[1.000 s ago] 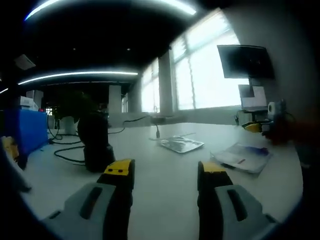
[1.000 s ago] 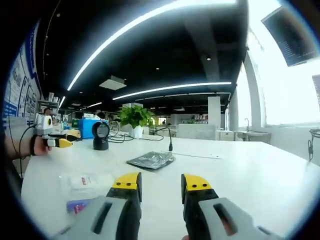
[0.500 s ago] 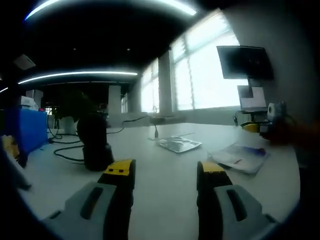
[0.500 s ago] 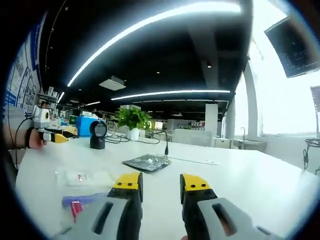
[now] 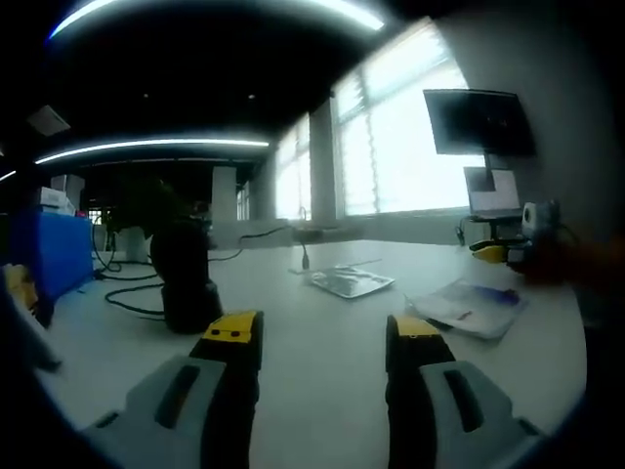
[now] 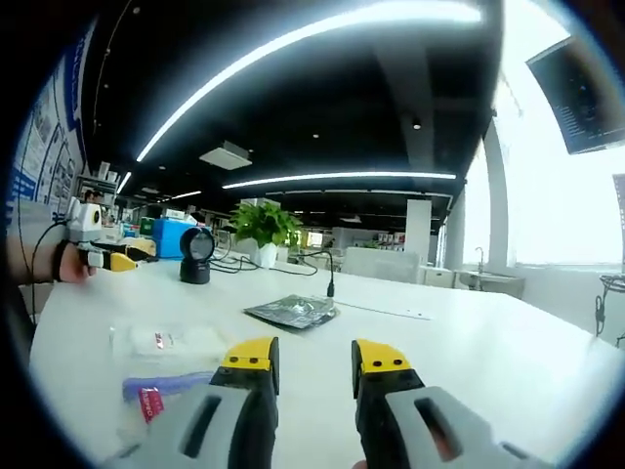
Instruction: Clip sheet goods on table flip sheet goods clip sheet goods scan sheet goods put sheet goods back to table
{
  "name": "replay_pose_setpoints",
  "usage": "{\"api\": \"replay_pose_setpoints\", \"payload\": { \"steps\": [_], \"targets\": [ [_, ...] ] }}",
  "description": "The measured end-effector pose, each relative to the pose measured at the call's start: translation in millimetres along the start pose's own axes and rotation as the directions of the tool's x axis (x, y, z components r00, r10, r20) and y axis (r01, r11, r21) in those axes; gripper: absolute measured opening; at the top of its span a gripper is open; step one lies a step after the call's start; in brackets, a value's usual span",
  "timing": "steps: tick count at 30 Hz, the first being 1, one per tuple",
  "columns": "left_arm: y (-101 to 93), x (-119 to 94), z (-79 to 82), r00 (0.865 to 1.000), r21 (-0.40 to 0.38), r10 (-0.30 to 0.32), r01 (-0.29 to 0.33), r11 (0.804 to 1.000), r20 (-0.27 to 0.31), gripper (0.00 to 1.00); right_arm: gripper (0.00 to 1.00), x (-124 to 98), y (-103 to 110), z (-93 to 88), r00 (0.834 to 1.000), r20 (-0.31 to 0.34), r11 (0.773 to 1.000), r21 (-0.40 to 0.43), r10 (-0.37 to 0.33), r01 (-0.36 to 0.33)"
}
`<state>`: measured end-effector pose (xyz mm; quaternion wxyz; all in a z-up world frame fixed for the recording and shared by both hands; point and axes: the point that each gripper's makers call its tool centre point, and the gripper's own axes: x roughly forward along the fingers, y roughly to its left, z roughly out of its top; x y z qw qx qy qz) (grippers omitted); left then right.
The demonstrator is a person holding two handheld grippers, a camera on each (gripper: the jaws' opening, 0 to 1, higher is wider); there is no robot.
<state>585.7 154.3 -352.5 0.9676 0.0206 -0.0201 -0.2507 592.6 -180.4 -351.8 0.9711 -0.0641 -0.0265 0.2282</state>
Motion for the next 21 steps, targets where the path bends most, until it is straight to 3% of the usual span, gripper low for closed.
{"api": "replay_pose_setpoints", "payload": {
  "steps": [21],
  "targets": [
    [-3.8, 1, -1.4, 1.0, 0.03, -0.014, 0.014, 0.999, -0.006, 0.42, 0.25, -2, 14, -0.3, 1.0, -0.01, 0.999, -0.027, 0.028, -0.028]
  ]
}}
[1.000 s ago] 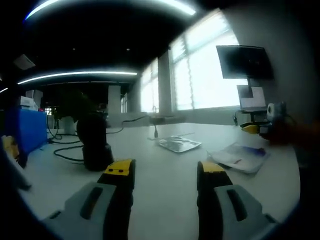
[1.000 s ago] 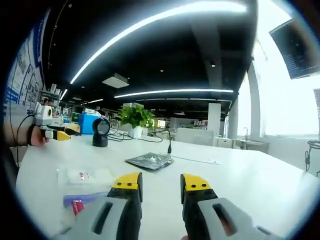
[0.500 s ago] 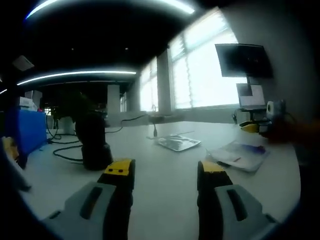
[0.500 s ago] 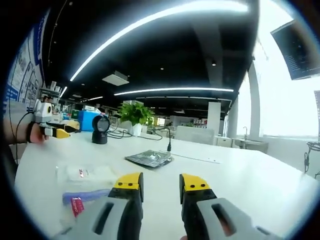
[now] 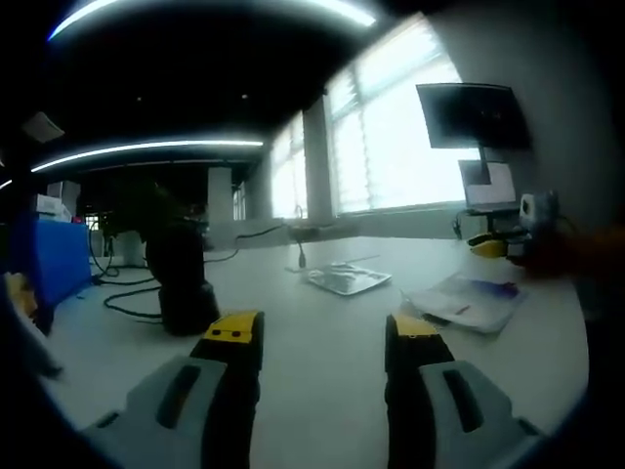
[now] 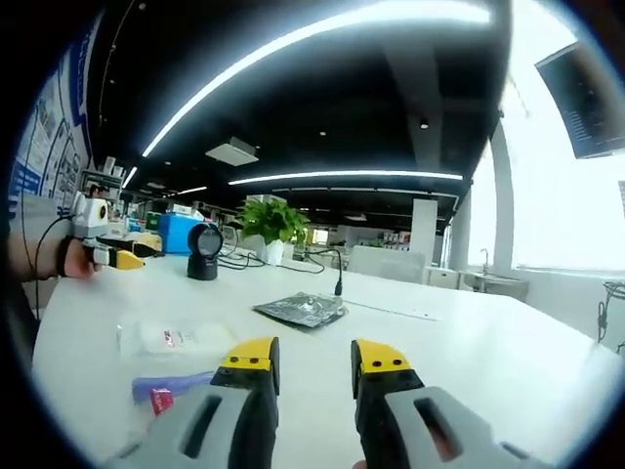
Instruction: Clip sheet goods on table flip sheet goods clip sheet goods scan sheet goods put sheet goods back to table
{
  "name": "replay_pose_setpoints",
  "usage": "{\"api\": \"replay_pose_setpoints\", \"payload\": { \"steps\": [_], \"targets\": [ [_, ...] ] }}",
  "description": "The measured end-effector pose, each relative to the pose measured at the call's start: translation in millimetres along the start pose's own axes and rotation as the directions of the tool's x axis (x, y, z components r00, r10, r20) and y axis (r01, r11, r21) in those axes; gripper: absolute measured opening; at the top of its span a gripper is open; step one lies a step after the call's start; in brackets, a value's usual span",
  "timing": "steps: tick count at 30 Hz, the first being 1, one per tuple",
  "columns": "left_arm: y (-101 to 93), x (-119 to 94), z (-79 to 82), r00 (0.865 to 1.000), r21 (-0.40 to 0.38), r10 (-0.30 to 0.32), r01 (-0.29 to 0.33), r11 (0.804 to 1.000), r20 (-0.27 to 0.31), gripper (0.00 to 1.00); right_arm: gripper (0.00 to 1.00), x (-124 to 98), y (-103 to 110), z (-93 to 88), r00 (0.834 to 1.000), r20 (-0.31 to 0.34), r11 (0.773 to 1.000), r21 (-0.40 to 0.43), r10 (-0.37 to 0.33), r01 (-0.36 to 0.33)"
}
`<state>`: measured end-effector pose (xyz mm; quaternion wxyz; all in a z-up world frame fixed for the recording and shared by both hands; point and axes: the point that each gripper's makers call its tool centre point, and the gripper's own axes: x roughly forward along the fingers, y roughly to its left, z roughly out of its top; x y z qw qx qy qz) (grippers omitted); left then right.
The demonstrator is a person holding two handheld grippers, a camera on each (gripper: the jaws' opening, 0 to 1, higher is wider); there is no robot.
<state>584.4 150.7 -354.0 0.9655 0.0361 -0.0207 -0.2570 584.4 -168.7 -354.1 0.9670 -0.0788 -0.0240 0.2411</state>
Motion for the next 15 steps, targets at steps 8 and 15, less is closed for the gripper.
{"api": "replay_pose_setpoints", "payload": {
  "steps": [8, 15],
  "targets": [
    [-1.3, -1, 0.6, 1.0, 0.025, -0.001, 0.001, 1.0, -0.001, 0.43, 0.27, 2, 25, 11.1, 0.999, 0.019, 0.998, -0.039, 0.046, -0.045],
    [-0.8, -1, 0.6, 1.0, 0.023, 0.0, 0.0, 1.0, 0.001, 0.43, 0.27, -1, 31, 27.1, 0.999, 0.023, 0.998, -0.048, 0.043, -0.042]
  ]
}}
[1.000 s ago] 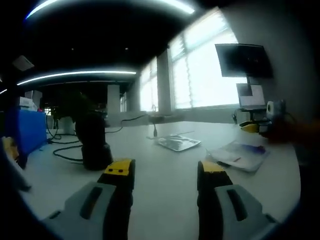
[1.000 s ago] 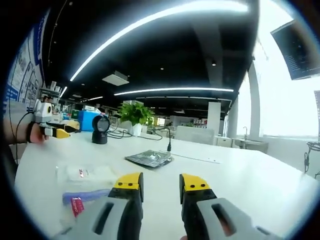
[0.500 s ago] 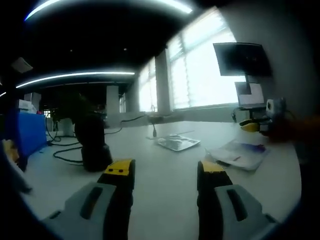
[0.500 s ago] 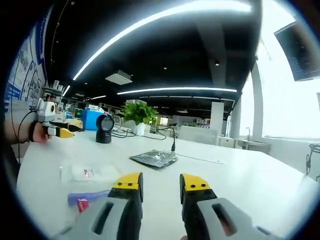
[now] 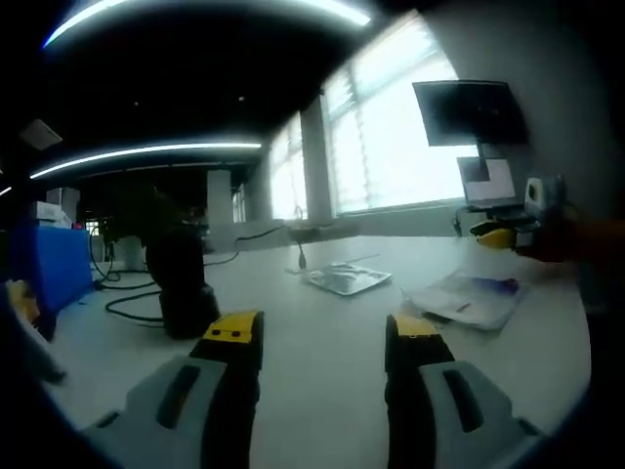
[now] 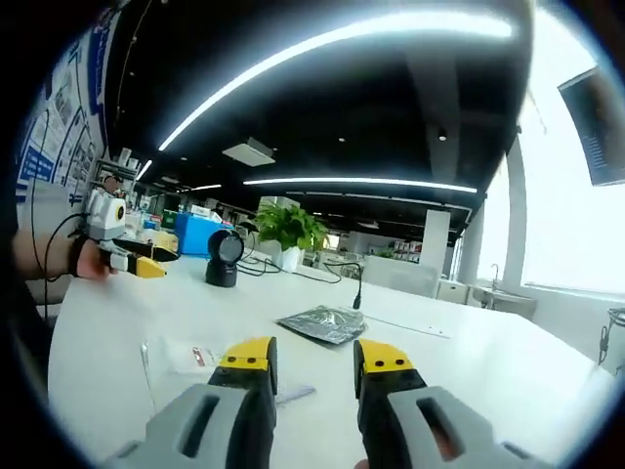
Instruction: Clip sheet goods on table flip sheet goods clip sheet goods scan sheet goods put sheet goods back to table
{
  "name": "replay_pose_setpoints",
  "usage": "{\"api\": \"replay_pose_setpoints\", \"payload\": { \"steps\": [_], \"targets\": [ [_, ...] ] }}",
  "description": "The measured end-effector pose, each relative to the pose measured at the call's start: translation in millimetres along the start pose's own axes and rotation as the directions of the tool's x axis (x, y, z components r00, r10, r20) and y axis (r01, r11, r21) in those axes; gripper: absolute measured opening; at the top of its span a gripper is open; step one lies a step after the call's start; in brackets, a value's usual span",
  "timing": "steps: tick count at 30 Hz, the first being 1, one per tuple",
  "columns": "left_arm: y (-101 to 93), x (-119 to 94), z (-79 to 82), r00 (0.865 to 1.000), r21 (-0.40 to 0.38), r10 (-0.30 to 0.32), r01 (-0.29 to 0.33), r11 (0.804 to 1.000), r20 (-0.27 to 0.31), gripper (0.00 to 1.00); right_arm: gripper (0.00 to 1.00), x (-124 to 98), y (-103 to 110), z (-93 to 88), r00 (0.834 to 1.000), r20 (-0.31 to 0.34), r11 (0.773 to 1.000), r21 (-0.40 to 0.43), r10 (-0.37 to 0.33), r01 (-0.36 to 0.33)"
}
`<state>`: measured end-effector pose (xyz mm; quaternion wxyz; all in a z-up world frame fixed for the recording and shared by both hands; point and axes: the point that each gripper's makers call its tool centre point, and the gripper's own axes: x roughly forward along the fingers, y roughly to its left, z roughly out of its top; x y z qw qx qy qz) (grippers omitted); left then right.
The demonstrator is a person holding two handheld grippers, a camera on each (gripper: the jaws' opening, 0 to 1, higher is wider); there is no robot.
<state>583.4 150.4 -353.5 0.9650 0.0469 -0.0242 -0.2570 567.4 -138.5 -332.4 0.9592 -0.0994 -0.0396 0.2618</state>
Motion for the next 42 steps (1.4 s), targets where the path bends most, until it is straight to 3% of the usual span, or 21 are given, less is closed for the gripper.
{"api": "replay_pose_setpoints", "payload": {
  "steps": [6, 14, 25, 42],
  "targets": [
    [-1.9, 0, 0.0, 1.0, 0.007, -0.003, 0.003, 1.0, -0.002, 0.43, 0.28, 0, 21, 16.2, 1.0, -0.009, 1.0, -0.01, 0.015, -0.015],
    [-2.5, -2, 0.8, 1.0, 0.008, -0.001, 0.001, 1.0, 0.0, 0.43, 0.29, 2, 47, 34.2, 0.999, -0.031, 0.993, -0.114, 0.026, -0.029],
    [-2.7, -2, 2.1, 1.0, 0.004, -0.002, 0.002, 1.0, 0.005, 0.43, 0.3, 11, 63, 31.5, 0.997, -0.059, 0.983, -0.172, 0.048, -0.057],
    [-2.0, -2, 1.5, 1.0, 0.008, 0.002, -0.002, 1.0, 0.003, 0.43, 0.32, 23, 111, 22.2, 0.989, -0.097, 0.972, -0.197, 0.112, -0.13]
  ]
}}
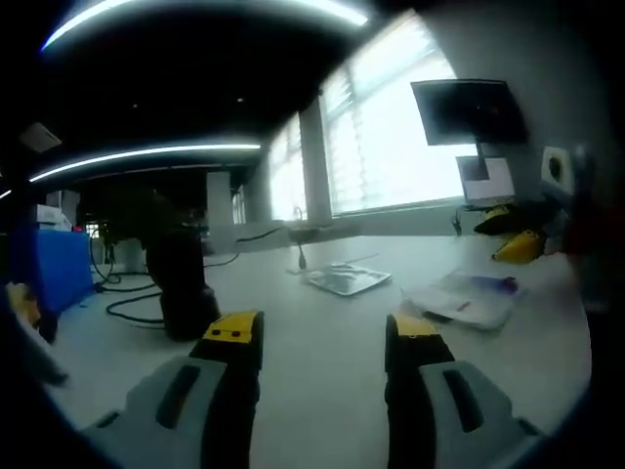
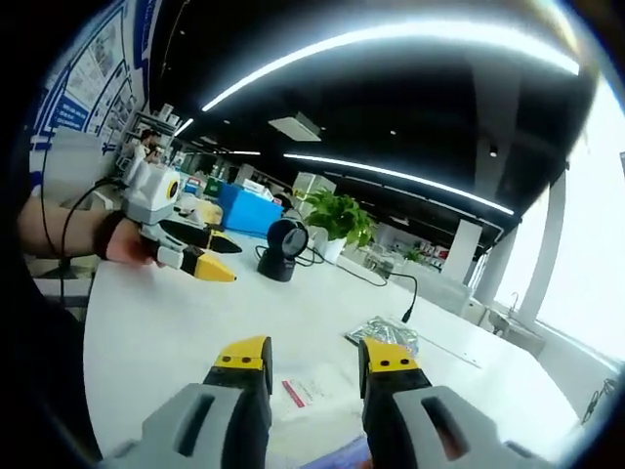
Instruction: Clip sheet goods on table flip sheet goods clip sheet goods scan sheet goods put sheet goods back to table
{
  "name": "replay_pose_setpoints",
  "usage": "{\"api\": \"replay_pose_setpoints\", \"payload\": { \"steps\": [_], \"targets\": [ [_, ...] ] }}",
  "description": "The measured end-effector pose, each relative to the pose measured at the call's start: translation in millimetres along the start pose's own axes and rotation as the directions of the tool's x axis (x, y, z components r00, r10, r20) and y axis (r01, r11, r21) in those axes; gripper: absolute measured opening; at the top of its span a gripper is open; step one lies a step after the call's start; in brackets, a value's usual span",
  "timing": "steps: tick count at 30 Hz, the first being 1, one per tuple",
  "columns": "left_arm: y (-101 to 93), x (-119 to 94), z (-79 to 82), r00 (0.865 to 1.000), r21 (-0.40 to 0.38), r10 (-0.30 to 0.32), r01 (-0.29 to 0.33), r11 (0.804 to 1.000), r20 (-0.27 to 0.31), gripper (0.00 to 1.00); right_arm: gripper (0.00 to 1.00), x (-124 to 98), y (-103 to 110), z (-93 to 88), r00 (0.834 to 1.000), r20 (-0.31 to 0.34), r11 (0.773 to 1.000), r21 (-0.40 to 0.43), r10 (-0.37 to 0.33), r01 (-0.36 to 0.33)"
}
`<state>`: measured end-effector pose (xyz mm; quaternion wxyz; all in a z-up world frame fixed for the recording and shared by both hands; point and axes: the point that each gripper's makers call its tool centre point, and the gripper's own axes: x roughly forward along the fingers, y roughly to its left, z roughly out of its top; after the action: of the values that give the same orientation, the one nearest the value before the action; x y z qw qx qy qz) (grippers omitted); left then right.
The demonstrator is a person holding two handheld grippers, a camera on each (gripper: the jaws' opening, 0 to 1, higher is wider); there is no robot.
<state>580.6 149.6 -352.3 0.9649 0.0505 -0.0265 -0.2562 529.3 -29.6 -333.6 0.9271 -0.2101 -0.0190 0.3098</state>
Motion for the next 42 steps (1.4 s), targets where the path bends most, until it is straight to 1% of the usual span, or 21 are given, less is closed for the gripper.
{"api": "replay_pose_setpoints", "payload": {
  "steps": [2, 5, 8, 11, 16, 24, 30, 36, 42],
  "targets": [
    [0.0, 0, 0.0, 1.0, 0.0, 0.001, -0.001, 1.0, 0.0, 0.43, 0.32, 2, 4, -1.5, 1.0, -0.01, 1.0, -0.007, 0.011, -0.011],
    [0.1, 0, 0.0, 1.0, -0.001, 0.001, -0.001, 1.0, -0.001, 0.43, 0.32, 3, 6, -0.2, 1.0, -0.006, 1.0, -0.002, 0.018, -0.018],
    [0.4, 0, -0.5, 1.0, 0.0, -0.001, 0.001, 1.0, -0.001, 0.43, 0.32, 4, 8, 0.1, 1.0, -0.017, 0.999, -0.029, 0.015, -0.015],
    [0.9, 1, -0.4, 1.0, 0.0, -0.001, 0.001, 1.0, -0.001, 0.43, 0.32, 5, 10, 1.0, 1.0, -0.022, 0.999, -0.032, 0.017, -0.018],
    [0.9, 0, -0.3, 1.0, 0.001, 0.0, 0.0, 1.0, -0.001, 0.43, 0.32, 9, 22, 0.9, 0.999, -0.026, 0.999, -0.042, 0.027, -0.029],
    [0.3, 0, -0.4, 1.0, 0.003, 0.0, 0.0, 1.0, -0.002, 0.43, 0.33, 16, 40, -8.5, 0.997, -0.063, 0.996, -0.066, 0.053, -0.057],
    [-0.1, 0, -0.2, 1.0, 0.002, 0.0, 0.0, 1.0, -0.001, 0.43, 0.33, 18, 43, -12.0, 0.996, -0.076, 0.997, -0.056, 0.056, -0.06],
    [-0.5, 0, -0.1, 1.0, 0.004, -0.002, 0.002, 1.0, -0.001, 0.43, 0.32, 20, 45, -18.2, 0.994, -0.096, 0.996, -0.074, 0.049, -0.056],
    [0.4, 0, -0.3, 1.0, 0.003, -0.001, 0.001, 1.0, -0.001, 0.43, 0.32, 22, 50, -26.6, 0.991, -0.121, 0.992, -0.104, 0.054, -0.066]
  ]
}}
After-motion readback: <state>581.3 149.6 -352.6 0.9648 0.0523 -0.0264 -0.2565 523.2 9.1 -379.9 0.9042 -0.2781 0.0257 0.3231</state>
